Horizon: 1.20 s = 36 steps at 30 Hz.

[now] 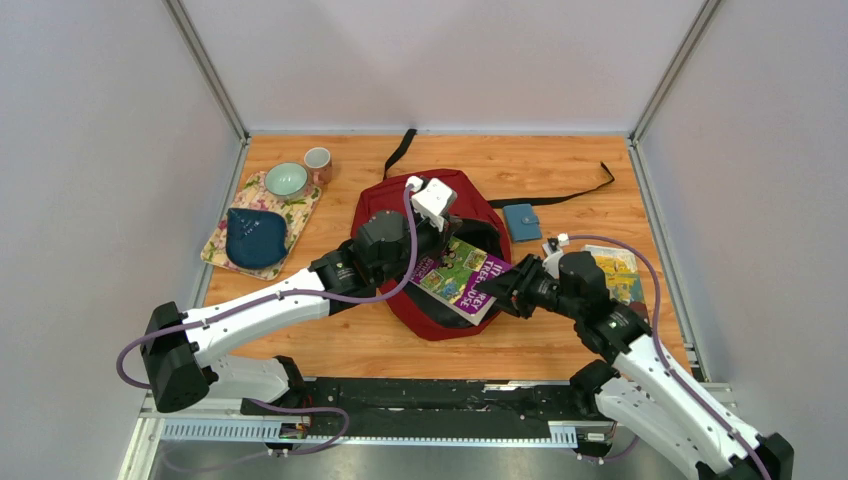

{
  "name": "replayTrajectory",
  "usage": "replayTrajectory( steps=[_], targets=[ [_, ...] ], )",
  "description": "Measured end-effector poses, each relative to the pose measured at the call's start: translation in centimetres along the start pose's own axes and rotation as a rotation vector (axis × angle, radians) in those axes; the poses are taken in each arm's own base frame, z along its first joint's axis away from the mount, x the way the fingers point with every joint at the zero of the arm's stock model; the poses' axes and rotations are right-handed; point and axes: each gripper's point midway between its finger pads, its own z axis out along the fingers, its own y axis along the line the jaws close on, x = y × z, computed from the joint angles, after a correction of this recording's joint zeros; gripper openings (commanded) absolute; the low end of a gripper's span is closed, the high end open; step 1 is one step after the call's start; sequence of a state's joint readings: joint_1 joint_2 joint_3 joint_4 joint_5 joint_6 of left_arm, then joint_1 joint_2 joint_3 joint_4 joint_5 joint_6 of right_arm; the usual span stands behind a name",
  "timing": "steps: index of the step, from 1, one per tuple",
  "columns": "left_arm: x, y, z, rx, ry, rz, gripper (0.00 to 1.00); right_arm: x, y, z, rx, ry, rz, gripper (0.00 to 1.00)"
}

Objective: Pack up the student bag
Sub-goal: Place the book in the student bag.

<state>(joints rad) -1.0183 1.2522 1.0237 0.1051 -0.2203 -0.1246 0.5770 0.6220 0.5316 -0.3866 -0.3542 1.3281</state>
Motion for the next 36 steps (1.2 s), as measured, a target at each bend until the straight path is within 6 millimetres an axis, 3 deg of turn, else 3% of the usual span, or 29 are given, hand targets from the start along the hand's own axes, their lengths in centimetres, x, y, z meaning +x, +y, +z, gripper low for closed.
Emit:
replayTrajectory(
  steps=[5,13,26,36],
  targets=[
    [-0.6,-0.2,-0.4,0.005,-0.016,-0.003,0.00,-1.1,-1.2,2.6,0.033,0.017,0.078,0.00],
    [-1.9,0.0,-1.2,0.002,-0.049,-0.002,0.00,-2.1,-0.7,3.7,0.001,-0.009,0.092,0.00],
    [-1.9,-0.3,-1.2,0.014,-0.048,-0.017,0.00,-4.6,-2.3,7.0,0.049,-0.120,0.174,0.00],
    [-1.5,-1.5,-1.4,0.068,-0.034,-0.018,0.00,-6.3,-3.6,11.3,0.076,-0.192,0.203,0.00]
  ],
)
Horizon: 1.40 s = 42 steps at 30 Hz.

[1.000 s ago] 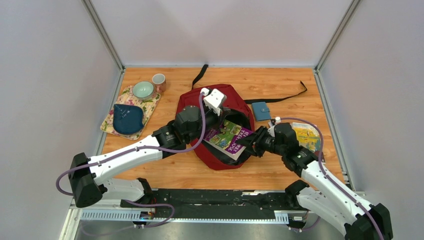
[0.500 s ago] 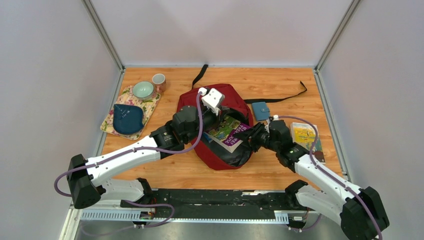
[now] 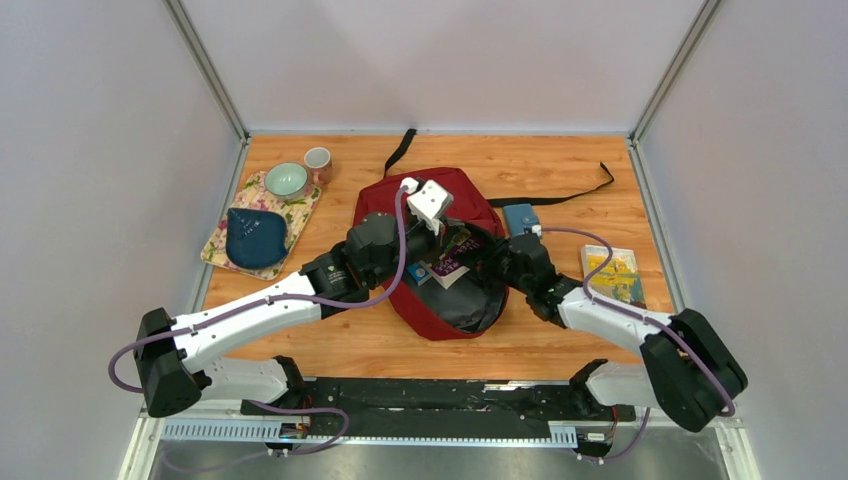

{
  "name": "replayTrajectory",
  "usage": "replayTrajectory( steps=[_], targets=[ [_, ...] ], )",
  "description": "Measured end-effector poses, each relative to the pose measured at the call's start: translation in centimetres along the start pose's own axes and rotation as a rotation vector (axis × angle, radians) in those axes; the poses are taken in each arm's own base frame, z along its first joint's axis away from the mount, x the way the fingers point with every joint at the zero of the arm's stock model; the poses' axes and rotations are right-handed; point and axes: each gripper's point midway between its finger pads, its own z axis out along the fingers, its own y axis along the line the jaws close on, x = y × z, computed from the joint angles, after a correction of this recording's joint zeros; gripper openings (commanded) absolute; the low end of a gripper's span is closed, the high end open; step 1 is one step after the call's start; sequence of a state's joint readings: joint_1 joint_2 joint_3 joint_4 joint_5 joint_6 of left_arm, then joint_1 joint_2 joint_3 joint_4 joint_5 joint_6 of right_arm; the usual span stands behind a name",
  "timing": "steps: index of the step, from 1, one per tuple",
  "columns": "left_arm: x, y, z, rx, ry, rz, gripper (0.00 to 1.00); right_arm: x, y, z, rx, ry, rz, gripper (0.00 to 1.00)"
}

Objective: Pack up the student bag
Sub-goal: Place the book in the student bag.

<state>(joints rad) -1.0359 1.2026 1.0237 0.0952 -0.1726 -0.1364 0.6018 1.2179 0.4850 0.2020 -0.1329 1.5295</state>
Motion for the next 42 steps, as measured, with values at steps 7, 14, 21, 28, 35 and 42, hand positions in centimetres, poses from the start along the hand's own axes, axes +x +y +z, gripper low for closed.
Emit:
replayTrajectory(
  steps=[7,14,21,28,35,42],
  targets=[
    [0.1,-0.4,0.0,0.015,0.004,-0.022,0.00,1.0,1.8,3.7,-0.005,-0.023,-0.048,0.15],
    [0.7,-0.4,-0.1,0.011,0.019,-0.040,0.00,1.8,-1.0,7.2,0.040,-0.033,-0.093,0.54],
    [1.9,-0.2,-0.6,0.007,0.037,-0.039,0.00,2.3,-4.0,7.3,0.122,0.014,-0.201,0.68],
    [1.8,0.0,-1.2,0.003,0.024,-0.044,0.00,2.4,-2.0,3.1,0.074,0.020,-0.341,0.68],
    [1.9,0.0,-1.2,0.002,0.027,-0.044,0.00,2.5,-4.8,1.0,0.121,0.045,-0.382,0.16],
    [2.0,0.0,-1.2,0.003,0.029,-0.048,0.00,2.1,-6.3,1.5,0.189,0.035,-0.396,0.00]
  ],
)
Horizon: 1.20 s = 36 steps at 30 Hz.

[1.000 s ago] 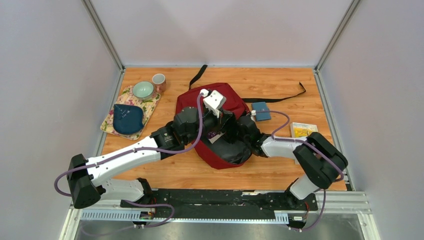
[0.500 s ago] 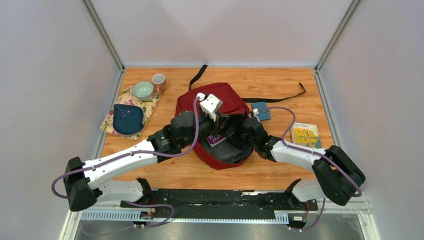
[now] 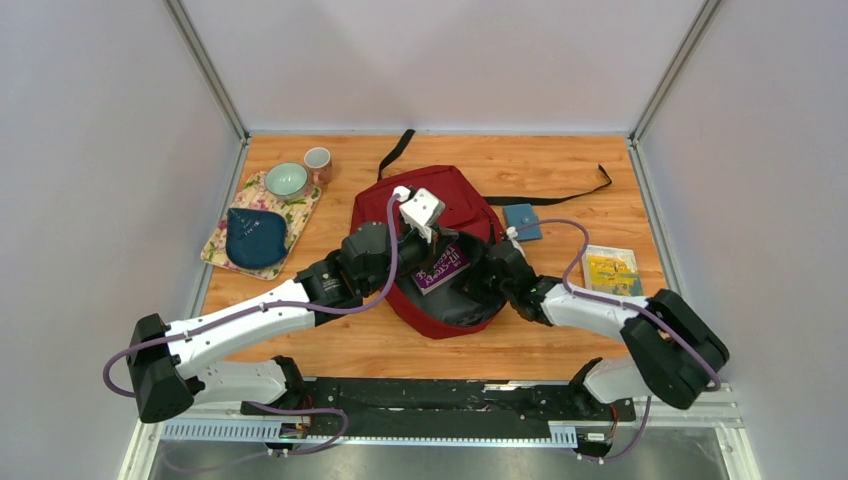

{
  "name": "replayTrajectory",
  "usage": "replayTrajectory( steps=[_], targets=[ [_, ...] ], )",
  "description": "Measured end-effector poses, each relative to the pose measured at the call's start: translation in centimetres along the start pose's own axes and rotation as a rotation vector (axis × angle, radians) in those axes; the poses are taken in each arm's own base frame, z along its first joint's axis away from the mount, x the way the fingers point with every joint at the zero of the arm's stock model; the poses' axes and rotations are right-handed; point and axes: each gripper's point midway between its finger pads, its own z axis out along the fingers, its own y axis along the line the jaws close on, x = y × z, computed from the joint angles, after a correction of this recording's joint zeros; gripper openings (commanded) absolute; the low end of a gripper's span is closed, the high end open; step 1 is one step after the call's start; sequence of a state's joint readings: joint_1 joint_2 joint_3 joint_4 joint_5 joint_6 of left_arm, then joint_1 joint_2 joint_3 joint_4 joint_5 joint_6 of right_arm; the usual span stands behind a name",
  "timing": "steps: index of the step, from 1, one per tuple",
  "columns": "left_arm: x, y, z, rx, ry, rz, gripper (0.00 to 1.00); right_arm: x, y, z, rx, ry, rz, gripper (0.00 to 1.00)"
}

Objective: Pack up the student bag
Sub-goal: Place the book in the student bag.

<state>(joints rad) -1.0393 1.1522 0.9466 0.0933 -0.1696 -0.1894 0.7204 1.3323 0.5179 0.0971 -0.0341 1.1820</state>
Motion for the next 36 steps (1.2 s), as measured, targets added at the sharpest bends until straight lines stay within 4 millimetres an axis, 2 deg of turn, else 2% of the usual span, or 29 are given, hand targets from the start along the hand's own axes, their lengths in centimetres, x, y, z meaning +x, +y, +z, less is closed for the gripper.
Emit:
replayTrajectory(
  steps=[9,18,23,24,27,29,30,34,36],
  targets=[
    [0.0,0.0,-0.1,-0.001,-0.002,-0.012,0.00,-1.2,1.4,4.8,-0.001,-0.050,0.010,0.00],
    [-0.1,0.2,-0.3,-0.014,-0.010,-0.022,0.00,-3.9,5.8,6.6,-0.106,-0.156,0.027,0.07],
    [0.0,0.2,-0.3,-0.015,-0.006,-0.031,0.00,-4.0,5.8,7.5,-0.116,-0.165,0.044,0.12],
    [0.0,0.2,-0.3,-0.014,-0.005,-0.032,0.00,-4.1,5.8,7.4,-0.116,-0.168,0.044,0.15],
    [0.3,0.2,-0.3,-0.016,-0.001,-0.033,0.00,-4.1,5.6,6.6,-0.120,-0.176,0.034,0.25],
    [0.8,0.3,-0.3,-0.019,0.007,-0.031,0.00,-4.2,5.8,5.1,-0.134,-0.184,0.011,0.31],
    [1.1,0.4,-0.3,-0.021,0.011,-0.031,0.00,-4.3,6.2,4.0,-0.147,-0.190,-0.004,0.35],
    [2.0,0.6,-0.4,-0.028,0.028,-0.028,0.00,-5.1,8.7,-1.2,-0.235,-0.226,-0.053,0.42],
    [2.2,0.6,-0.4,-0.029,0.032,-0.030,0.00,-5.4,9.2,-3.8,-0.259,-0.242,-0.070,0.44]
  ],
)
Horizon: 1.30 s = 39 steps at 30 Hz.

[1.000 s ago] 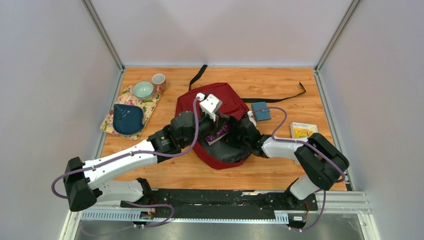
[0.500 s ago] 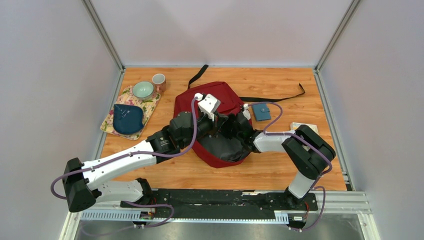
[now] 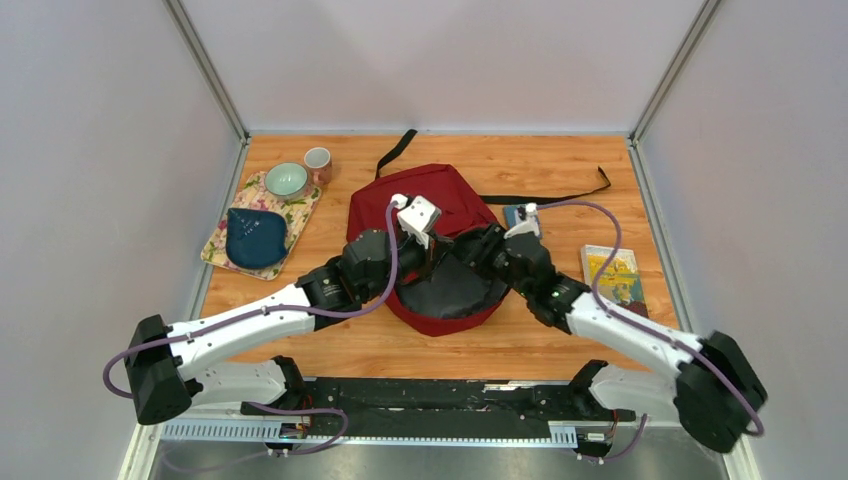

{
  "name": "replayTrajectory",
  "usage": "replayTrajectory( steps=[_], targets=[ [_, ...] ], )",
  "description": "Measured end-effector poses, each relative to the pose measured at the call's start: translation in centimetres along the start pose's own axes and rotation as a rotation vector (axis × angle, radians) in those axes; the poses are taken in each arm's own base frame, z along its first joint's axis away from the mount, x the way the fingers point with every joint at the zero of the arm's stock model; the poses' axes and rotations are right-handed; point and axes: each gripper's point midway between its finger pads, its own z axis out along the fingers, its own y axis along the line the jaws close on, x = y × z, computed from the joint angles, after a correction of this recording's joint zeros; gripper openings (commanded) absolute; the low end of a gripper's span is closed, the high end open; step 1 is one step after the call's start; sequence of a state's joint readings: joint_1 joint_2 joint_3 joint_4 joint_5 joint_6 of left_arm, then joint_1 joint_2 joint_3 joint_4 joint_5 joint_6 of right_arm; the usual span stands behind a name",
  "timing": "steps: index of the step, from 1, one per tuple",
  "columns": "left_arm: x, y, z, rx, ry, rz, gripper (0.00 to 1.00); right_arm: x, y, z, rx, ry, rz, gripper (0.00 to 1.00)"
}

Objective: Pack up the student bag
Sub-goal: Place the book in the student bag, then pick up the book from the center of the board.

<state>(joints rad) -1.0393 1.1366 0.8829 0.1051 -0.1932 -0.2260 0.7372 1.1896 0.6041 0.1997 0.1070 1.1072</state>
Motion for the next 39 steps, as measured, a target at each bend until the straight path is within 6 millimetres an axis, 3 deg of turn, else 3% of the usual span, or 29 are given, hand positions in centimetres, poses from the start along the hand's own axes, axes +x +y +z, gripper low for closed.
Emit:
replayTrajectory(
  steps=[3,10,13,14,15,17,18,21,25,30,34,39],
  targets=[
    [0.5,0.0,0.0,0.000,0.005,-0.003,0.00,-0.6,-0.4,-3.4,0.012,-0.016,-0.018,0.45],
    [1.4,-0.7,0.5,0.033,0.016,-0.038,0.00,-1.6,-6.2,-11.1,0.145,-0.108,-0.032,0.61],
    [2.6,-1.6,1.5,0.071,0.043,-0.071,0.02,-3.5,-7.1,-14.1,0.147,-0.215,-0.022,0.65],
    [3.3,-1.9,2.0,0.085,0.063,-0.083,0.07,-4.2,-7.3,-15.0,0.142,-0.256,-0.017,0.67],
    [4.2,-2.3,2.4,0.099,0.085,-0.099,0.25,-4.9,-7.6,-15.7,0.149,-0.291,-0.017,0.68],
    [6.3,-3.0,3.0,0.128,0.150,-0.119,0.40,-6.0,-8.5,-16.8,0.200,-0.349,-0.037,0.70],
    [7.4,-3.4,3.2,0.141,0.185,-0.141,0.54,-6.6,-8.8,-17.3,0.228,-0.371,-0.056,0.71],
    [8.7,-4.1,2.8,0.166,0.232,-0.182,0.71,-8.6,-9.1,-18.8,0.323,-0.432,-0.124,0.76],
    [7.0,-4.5,1.6,0.183,0.197,-0.205,0.73,-11.7,-8.0,-20.5,0.420,-0.516,-0.210,0.80],
    [2.7,-4.8,-0.1,0.211,0.079,-0.213,0.75,-14.0,-8.5,-22.0,0.529,-0.584,-0.272,0.84],
    [2.3,-5.3,0.1,0.235,0.076,-0.213,0.75,-15.2,-11.1,-21.7,0.697,-0.527,-0.274,0.86],
    [2.5,-6.6,1.5,0.282,0.130,-0.203,0.76,-16.7,-18.1,-21.0,0.889,-0.370,-0.062,0.86]
  ],
)
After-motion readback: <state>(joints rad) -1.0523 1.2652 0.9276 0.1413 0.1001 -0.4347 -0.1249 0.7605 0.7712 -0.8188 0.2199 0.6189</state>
